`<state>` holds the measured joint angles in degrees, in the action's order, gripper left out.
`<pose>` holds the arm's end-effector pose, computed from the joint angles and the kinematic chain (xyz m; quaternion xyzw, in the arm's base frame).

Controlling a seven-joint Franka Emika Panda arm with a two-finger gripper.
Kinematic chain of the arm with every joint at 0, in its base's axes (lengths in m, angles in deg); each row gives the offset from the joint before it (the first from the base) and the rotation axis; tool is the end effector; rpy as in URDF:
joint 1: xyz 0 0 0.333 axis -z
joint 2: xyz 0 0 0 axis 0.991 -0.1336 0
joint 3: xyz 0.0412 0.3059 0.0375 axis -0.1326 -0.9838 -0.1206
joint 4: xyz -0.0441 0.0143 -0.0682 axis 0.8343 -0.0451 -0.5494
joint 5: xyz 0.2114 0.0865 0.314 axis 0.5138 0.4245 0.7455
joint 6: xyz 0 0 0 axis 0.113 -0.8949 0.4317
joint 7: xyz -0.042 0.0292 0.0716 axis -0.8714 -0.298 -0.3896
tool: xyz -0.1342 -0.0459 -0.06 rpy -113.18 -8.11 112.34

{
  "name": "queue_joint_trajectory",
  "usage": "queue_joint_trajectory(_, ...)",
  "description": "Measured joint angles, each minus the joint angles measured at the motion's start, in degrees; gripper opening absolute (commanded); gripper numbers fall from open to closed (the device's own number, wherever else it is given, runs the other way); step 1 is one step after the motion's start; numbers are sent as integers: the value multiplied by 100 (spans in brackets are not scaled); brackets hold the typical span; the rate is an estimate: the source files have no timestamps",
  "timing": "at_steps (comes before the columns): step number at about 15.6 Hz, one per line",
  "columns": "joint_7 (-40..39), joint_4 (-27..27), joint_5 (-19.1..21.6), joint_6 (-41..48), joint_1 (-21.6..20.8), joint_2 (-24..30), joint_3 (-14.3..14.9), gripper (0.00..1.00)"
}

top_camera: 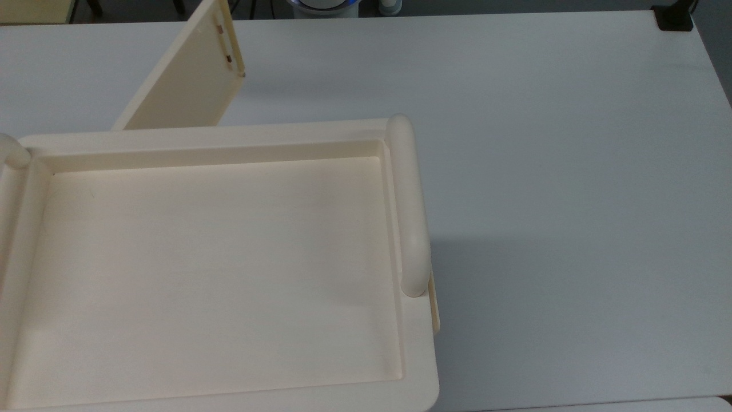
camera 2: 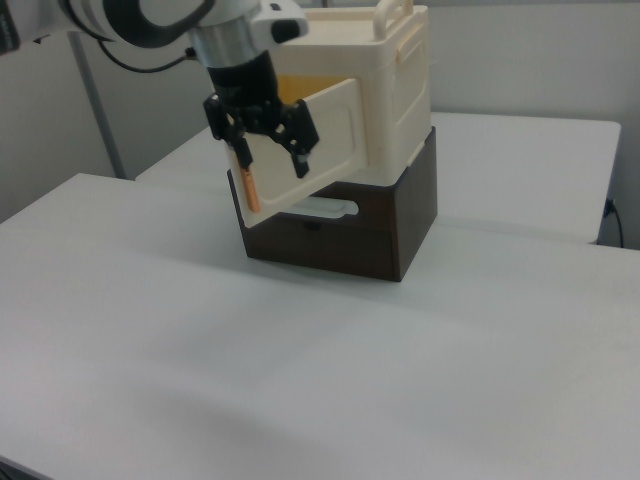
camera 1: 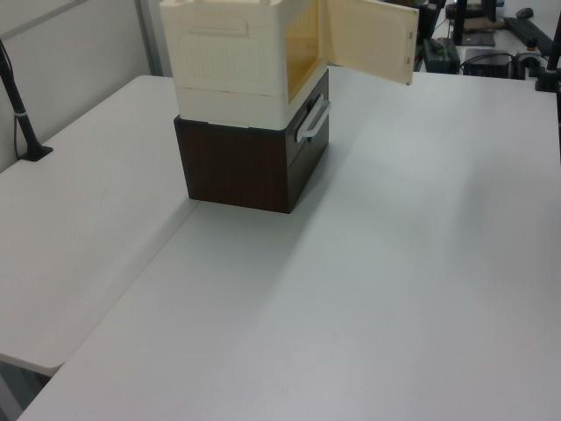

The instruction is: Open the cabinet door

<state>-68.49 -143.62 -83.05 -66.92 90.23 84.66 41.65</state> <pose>0.5408 -0.1528 0.6104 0.9962 -0.0065 0.0859 0.0124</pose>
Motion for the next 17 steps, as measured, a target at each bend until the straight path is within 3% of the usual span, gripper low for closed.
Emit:
queue_joint_trajectory(7,-607,93,0,0,84,208,626,100)
queue_joint_trajectory(13,-611,124,7,402,-19,563,667,100)
queue_joint_trajectory(17,-370,127,14,989,-517,793,632,100)
